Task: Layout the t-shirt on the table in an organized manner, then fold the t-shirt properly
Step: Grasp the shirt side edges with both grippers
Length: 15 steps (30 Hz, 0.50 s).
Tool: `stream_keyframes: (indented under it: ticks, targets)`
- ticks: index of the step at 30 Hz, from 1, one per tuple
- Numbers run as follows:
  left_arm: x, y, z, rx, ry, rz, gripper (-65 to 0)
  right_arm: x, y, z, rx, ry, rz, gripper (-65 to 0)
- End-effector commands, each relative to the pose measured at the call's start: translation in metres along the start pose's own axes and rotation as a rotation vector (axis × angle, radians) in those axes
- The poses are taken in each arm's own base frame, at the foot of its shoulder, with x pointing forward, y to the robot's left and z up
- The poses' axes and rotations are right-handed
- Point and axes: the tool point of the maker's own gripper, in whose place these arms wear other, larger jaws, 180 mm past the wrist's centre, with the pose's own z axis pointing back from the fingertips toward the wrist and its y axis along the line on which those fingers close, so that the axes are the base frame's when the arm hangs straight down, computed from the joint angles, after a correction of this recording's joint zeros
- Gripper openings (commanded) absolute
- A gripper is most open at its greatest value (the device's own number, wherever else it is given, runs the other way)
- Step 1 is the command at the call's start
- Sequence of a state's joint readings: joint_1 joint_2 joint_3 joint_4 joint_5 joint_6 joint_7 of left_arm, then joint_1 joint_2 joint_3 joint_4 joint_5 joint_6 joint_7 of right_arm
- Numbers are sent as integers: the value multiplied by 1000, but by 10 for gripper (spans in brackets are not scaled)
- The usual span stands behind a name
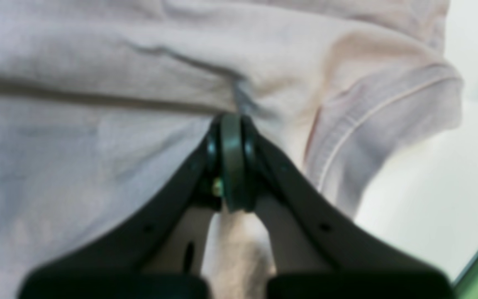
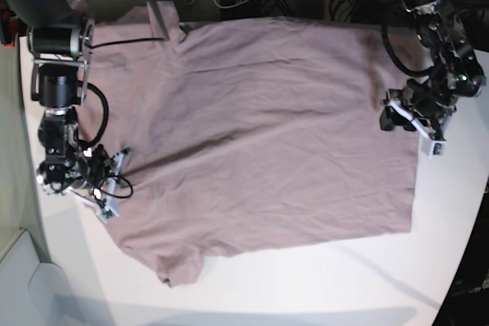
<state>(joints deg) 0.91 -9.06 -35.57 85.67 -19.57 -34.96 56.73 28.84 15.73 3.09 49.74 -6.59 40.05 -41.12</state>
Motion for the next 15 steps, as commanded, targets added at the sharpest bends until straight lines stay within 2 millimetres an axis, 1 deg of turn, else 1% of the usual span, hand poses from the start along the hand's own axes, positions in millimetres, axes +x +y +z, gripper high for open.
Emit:
stream_keyframes:
  ticks: [1, 4, 6, 7, 9, 10, 12, 13, 15]
  targets:
    - [24, -6, 6, -17, -76, -16, -318, -8, -14, 5, -35, 49, 0, -650]
    - [36, -18, 16, -35, -127, -36, -318, 1, -29, 13, -54, 12, -53, -650]
    - [33, -23, 21, -42, -121, -45, -318, 2, -37, 17, -65, -10, -96, -650]
    - [30, -27, 22, -52, -108, -42, -318, 2, -42, 20, -72, -22, -116, -650]
    - [26, -28, 25, -49, -79, -50, -318, 12, -54, 28, -89, -56, -148, -650]
    - [24, -28, 27, -41, -64, -60, -318, 12, -60, 31, -99, -62, -159, -650]
    - [11, -29, 29, -39, -18, -65, -318, 13, -70, 36, -112, -82, -189, -650]
    - [7, -29, 31, -34, -4, -74, -318, 13, -75, 40, -120, -93, -208, -650]
    - [0, -30, 35, -30, 21, -83, -318, 21, -86, 52, -155, -135, -222, -650]
